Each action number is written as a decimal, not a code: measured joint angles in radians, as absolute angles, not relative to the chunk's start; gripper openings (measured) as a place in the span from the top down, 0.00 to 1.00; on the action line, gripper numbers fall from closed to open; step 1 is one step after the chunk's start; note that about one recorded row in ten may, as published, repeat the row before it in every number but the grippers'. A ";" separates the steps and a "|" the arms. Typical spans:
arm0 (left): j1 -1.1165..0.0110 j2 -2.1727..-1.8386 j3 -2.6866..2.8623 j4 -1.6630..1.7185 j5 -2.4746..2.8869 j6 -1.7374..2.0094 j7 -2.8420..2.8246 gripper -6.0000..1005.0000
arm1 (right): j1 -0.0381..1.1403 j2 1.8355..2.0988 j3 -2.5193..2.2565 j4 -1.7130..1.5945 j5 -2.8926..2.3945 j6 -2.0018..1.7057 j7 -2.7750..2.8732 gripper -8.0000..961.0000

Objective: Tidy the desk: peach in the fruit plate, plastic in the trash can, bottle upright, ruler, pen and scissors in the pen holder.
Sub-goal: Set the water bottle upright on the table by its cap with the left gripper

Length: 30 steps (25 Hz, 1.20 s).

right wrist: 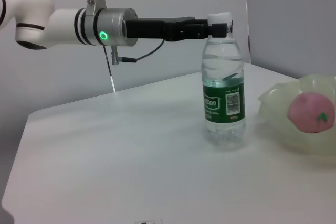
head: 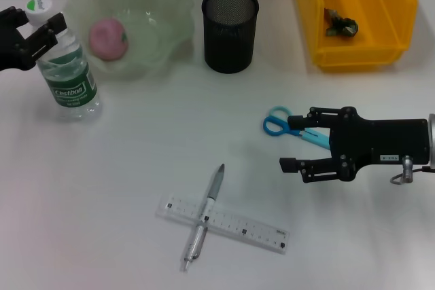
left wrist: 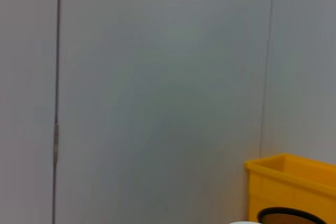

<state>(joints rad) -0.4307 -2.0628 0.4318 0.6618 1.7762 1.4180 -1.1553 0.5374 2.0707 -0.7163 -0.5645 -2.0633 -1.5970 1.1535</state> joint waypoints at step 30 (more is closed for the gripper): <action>-0.459 -2.066 0.430 0.560 1.726 1.342 -1.047 0.46 | 0.535 2.066 -0.716 -0.564 -2.063 -1.597 1.153 0.16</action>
<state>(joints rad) -0.4592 -2.0657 0.4303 0.5597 1.7263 1.3418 -1.0473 0.5347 2.0664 -0.7163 -0.5645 -2.0631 -1.5968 1.1530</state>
